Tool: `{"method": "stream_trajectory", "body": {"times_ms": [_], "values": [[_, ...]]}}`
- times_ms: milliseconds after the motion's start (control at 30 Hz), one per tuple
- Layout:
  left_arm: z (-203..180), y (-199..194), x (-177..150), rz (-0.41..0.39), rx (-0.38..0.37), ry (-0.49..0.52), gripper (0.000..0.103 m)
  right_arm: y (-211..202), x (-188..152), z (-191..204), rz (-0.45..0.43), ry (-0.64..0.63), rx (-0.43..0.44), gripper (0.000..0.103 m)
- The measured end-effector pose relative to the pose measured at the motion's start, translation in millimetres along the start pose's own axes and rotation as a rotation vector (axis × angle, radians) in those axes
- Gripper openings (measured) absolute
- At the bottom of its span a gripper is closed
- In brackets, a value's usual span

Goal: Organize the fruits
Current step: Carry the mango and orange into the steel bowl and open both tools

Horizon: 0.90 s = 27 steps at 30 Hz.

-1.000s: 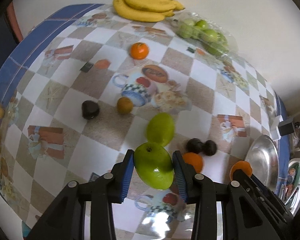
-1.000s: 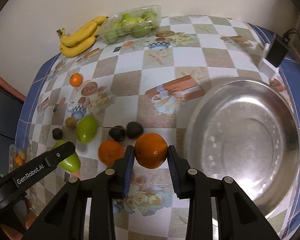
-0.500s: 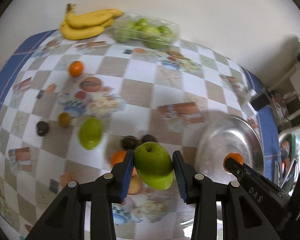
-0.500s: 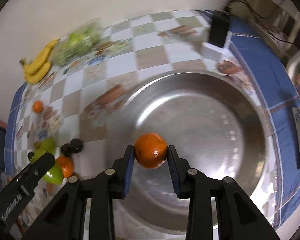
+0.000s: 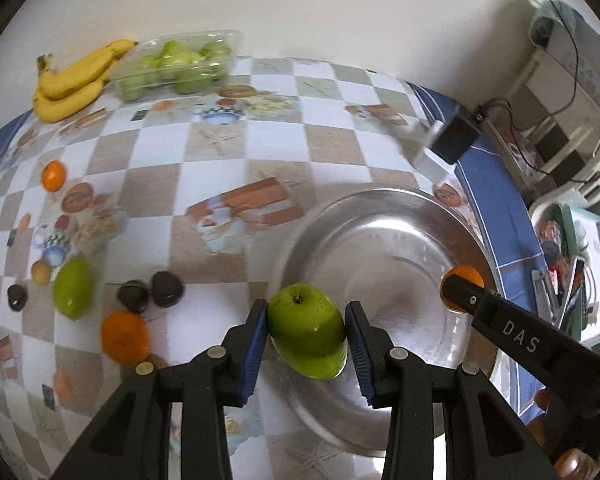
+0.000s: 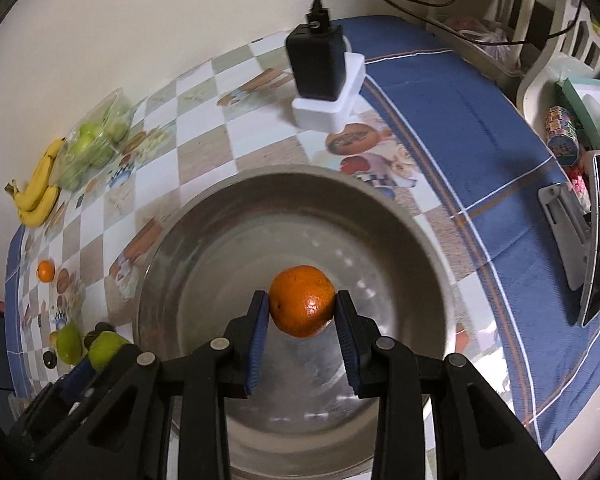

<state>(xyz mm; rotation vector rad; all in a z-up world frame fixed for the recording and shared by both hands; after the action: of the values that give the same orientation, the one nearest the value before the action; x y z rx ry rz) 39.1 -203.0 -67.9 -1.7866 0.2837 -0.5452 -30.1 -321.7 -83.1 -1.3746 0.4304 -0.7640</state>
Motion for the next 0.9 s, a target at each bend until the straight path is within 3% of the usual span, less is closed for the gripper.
{"method": "stream_trajectory", "body": {"times_ms": [333,900], "values": [[-20,23,9,0.01,0.012,0.069,0.042,15,5,-5,0.015,0.013,0.018,0.035],[-22,37,18,0.007,0.035,0.071,0.042,33,7,-9,0.053,0.043,0.013,0.036]]}}
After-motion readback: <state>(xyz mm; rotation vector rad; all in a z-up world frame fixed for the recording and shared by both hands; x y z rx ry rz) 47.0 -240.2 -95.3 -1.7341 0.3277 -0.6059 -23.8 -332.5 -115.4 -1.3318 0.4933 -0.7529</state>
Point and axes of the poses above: each gripper's, at about its wrist camera, not at the fingertips, and y roughly the way its jaws point, z to its left, x to its top, the point moved 9 cm from there along y, roughly the way its jaws point, and after that the axes turned 11 degrees about z, right-handed, at the moved point
